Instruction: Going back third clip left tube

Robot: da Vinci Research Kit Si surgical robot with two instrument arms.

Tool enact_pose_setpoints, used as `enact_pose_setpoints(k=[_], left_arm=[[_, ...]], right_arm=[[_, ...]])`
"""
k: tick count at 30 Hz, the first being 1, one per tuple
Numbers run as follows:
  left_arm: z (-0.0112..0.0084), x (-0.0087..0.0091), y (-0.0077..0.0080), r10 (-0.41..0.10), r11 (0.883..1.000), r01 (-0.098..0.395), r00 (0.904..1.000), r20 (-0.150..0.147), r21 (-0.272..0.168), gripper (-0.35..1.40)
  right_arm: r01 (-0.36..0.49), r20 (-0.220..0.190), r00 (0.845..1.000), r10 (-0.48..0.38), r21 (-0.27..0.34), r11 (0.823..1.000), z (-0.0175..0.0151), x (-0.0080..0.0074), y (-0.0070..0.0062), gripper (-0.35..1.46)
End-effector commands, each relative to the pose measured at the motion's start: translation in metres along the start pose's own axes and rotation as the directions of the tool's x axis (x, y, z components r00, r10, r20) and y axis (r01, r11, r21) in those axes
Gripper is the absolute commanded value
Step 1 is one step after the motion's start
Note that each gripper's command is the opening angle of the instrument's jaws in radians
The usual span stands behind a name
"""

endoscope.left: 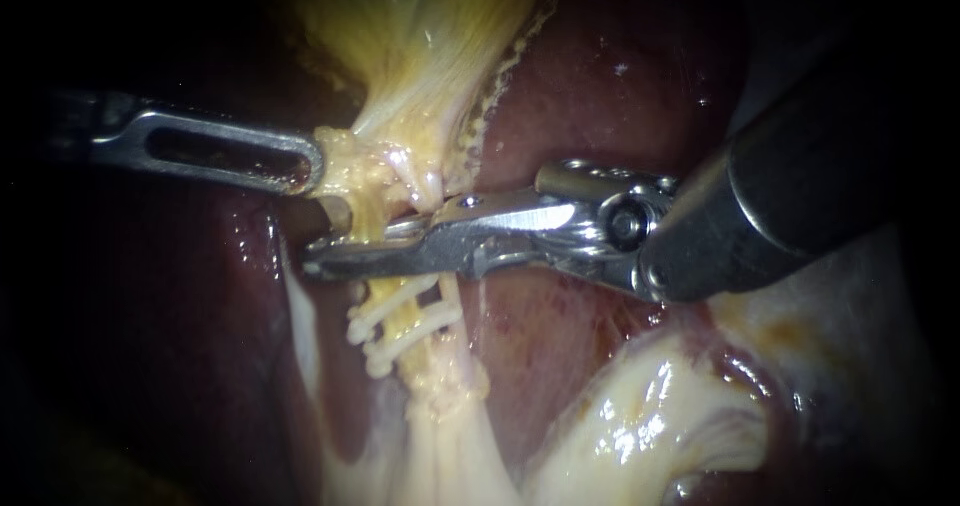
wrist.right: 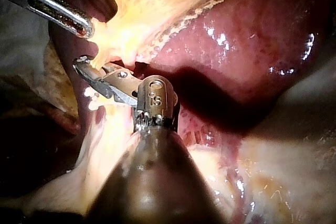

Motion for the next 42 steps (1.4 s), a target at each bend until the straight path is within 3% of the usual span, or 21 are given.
enact_pose_setpoints(k=[1,4,7,9,13,19,24,28,31,32,36,38,42], left_arm=[[0.0000,0.0000,0.0000,0.001,1.000,-0.001,1.0000,0.000,-0.001,-0.35],[0.0000,0.0000,0.0000,0.001,1.000,-0.001,1.0000,0.000,0.000,-0.35],[0.0000,0.0000,0.0000,0.001,1.000,-0.001,1.0000,0.000,-0.001,-0.35],[0.0000,0.0000,0.0000,0.001,1.000,-0.001,1.0000,0.000,-0.001,-0.35],[0.0000,0.0001,0.0000,0.001,1.000,-0.001,1.0000,0.000,0.000,-0.35],[-0.0001,0.0001,0.0001,0.001,1.000,-0.001,1.0000,0.000,0.000,-0.35],[-0.0002,0.0001,0.0001,0.002,1.000,-0.002,1.0000,-0.001,0.001,-0.35],[-0.0003,0.0002,0.0001,0.002,1.000,-0.002,1.0000,-0.001,0.001,-0.35],[-0.0003,0.0002,0.0001,0.002,1.000,-0.002,1.0000,0.000,0.000,-0.35],[-0.0003,0.0002,0.0001,0.002,1.000,-0.002,1.0000,0.000,0.000,-0.35],[-0.0003,0.0002,0.0001,0.002,1.000,-0.002,1.0000,0.000,0.000,-0.35],[-0.0002,0.0002,0.0001,0.002,1.000,-0.002,1.0000,0.000,0.000,-0.35],[-0.0001,0.0001,0.0001,0.002,1.000,-0.002,1.0000,0.000,0.000,-0.35]], right_arm=[[0.000,0.000,1.000,0.000,0.000,1.000,0.0000,0.0000,0.0001,-0.35],[0.001,0.000,1.000,-0.001,-0.001,1.000,0.0002,-0.0001,0.0003,-0.34],[0.103,0.001,0.995,-0.103,-0.003,0.995,0.0005,-0.0002,0.0008,0.20],[0.157,0.002,0.988,-0.157,-0.005,0.988,0.0006,-0.0002,0.0013,0.35],[0.276,-0.008,0.961,-0.276,-0.032,0.961,0.0000,-0.0007,0.0019,0.45],[0.493,-0.019,0.865,-0.501,-0.145,0.858,-0.0027,-0.0020,0.0013,0.50],[0.585,0.001,0.807,-0.590,-0.132,0.800,-0.0062,-0.0030,0.0001,0.50],[0.630,0.010,0.774,-0.633,-0.109,0.769,-0.0100,-0.0034,-0.0017,0.50],[0.651,0.030,0.758,-0.651,-0.095,0.753,-0.0124,-0.0032,-0.0032,0.50],[0.650,0.042,0.759,-0.649,-0.092,0.754,-0.0130,-0.0031,-0.0036,0.50],[0.674,0.111,0.738,-0.665,-0.079,0.735,-0.0151,-0.0023,-0.0050,0.50],[0.678,0.144,0.733,-0.665,-0.077,0.731,-0.0160,-0.0020,-0.0055,0.50],[0.677,0.152,0.734,-0.662,-0.083,0.732,-0.0169,-0.0018,-0.0059,0.50]])
